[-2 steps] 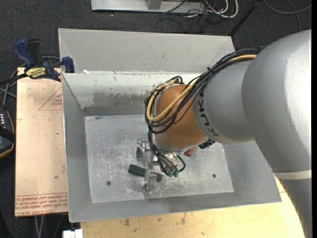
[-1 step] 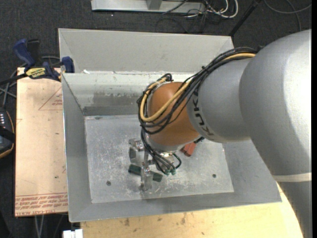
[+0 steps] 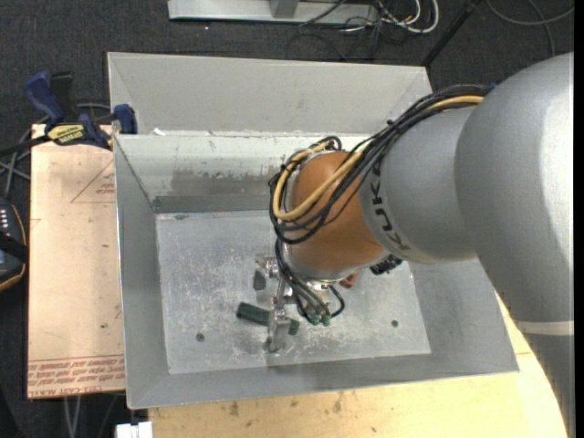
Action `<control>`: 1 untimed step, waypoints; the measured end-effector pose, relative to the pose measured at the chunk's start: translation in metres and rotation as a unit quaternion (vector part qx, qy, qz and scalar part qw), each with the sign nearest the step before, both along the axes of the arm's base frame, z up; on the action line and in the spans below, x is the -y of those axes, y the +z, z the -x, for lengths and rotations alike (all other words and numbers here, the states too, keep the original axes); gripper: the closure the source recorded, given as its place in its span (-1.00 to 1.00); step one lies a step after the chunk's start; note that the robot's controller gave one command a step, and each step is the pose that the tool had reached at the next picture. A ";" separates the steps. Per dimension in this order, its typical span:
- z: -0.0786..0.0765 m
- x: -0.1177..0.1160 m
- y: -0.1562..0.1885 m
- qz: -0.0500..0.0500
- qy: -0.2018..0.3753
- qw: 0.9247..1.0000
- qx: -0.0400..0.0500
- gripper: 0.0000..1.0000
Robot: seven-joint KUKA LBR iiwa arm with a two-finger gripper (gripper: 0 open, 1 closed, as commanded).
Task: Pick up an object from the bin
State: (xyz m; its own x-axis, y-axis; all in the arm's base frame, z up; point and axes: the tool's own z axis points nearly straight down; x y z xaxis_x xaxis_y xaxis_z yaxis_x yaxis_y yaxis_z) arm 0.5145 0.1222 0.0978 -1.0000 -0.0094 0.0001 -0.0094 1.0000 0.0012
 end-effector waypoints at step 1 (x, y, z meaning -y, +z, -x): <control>-0.001 0.010 -0.029 0.000 0.005 1.000 -0.001 -1.00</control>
Offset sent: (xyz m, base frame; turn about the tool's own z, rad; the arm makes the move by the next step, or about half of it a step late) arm -0.0103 -0.0129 -0.0278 0.0645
